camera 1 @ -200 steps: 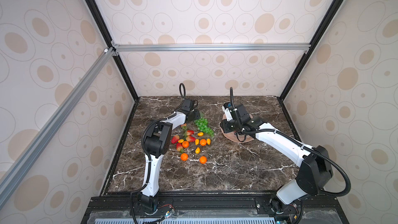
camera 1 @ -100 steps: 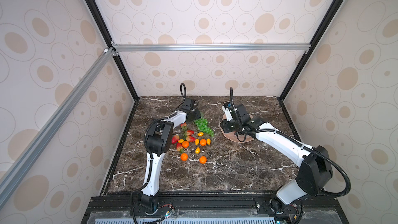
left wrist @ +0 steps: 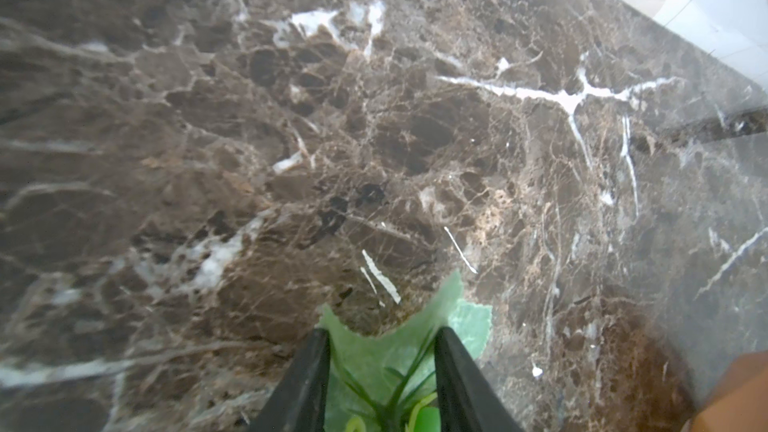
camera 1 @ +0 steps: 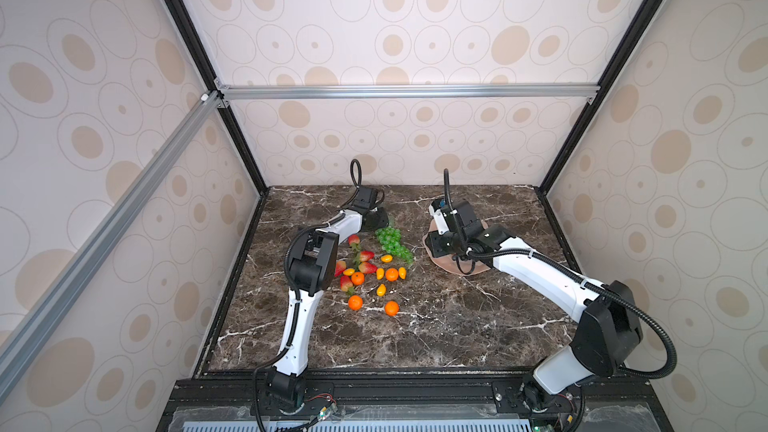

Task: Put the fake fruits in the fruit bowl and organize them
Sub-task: 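Close the left gripper on the green grape bunch's leaf and stem, then lift the green grapes with the left gripper and carry them toward the pink bowl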

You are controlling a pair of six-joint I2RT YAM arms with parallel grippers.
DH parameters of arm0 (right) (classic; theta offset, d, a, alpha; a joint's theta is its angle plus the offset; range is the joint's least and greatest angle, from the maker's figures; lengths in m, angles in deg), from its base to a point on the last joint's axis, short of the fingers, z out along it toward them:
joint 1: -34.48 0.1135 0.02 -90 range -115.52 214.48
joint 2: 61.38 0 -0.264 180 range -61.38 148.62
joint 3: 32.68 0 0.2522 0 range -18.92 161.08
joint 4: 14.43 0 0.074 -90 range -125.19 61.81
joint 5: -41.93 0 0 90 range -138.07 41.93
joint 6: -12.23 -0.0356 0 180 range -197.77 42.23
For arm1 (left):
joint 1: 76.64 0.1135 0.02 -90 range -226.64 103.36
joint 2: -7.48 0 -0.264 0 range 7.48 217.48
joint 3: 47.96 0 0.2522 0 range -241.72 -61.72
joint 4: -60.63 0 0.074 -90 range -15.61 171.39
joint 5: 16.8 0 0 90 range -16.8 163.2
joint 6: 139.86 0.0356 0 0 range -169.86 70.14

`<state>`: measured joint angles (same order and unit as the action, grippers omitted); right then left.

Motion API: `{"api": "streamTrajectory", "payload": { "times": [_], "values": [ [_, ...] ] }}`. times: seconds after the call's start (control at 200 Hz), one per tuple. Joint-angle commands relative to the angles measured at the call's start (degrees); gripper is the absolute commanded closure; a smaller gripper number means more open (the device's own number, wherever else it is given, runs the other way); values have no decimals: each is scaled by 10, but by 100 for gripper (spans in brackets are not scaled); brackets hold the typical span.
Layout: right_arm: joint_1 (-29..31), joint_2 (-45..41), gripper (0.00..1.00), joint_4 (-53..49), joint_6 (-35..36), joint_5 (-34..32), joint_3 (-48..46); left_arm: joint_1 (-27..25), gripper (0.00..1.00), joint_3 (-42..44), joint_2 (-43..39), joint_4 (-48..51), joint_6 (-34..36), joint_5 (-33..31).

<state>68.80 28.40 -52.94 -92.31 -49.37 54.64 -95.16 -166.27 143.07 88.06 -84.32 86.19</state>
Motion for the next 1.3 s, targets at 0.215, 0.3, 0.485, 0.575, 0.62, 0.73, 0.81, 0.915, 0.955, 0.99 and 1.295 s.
{"api": "streamTrajectory", "payload": {
  "times": [0.215, 0.3, 0.485, 0.575, 0.62, 0.73, 0.81, 0.915, 0.955, 0.99, 1.295],
  "values": [
    [0, -9, 66, -7, -6, -3, -7, 10, 68, -24, 6, 21, 22, 11],
    [0, -7, 66, -7, -7, -2, -6, 11, 71, -21, -1, 12, 25, 19],
    [0, -6, 66, -7, -7, 0, -4, 13, 78, -16, -18, 2, 31, 27],
    [0, -5, 66, -7, -7, 1, -2, 14, 81, -14, -24, -2, 33, 28],
    [0, -5, 66, -8, -7, 1, -1, 15, 83, -14, -27, -4, 34, 30],
    [0, -5, 66, -8, -7, 2, 0, 15, 90, -9, -35, -11, 35, 33],
    [0, -6, 66, -9, -7, 0, -1, 15, 95, -4, -41, -18, 35, 36],
    [0, -9, 66, -7, -9, -4, -2, 15, 100, 3, -49, -25, 36, 38],
    [0, -12, 66, -4, -10, -6, -4, 15, 100, 7, -53, -30, 37, 39],
    [0, -16, 66, -2, -13, -10, -7, 15, 100, 11, -58, -36, 36, 40],
    [-2, -55, 65, 40, -32, -44, -46, 15, 100, 103, -139, -148, 40, 83]
  ]
}}
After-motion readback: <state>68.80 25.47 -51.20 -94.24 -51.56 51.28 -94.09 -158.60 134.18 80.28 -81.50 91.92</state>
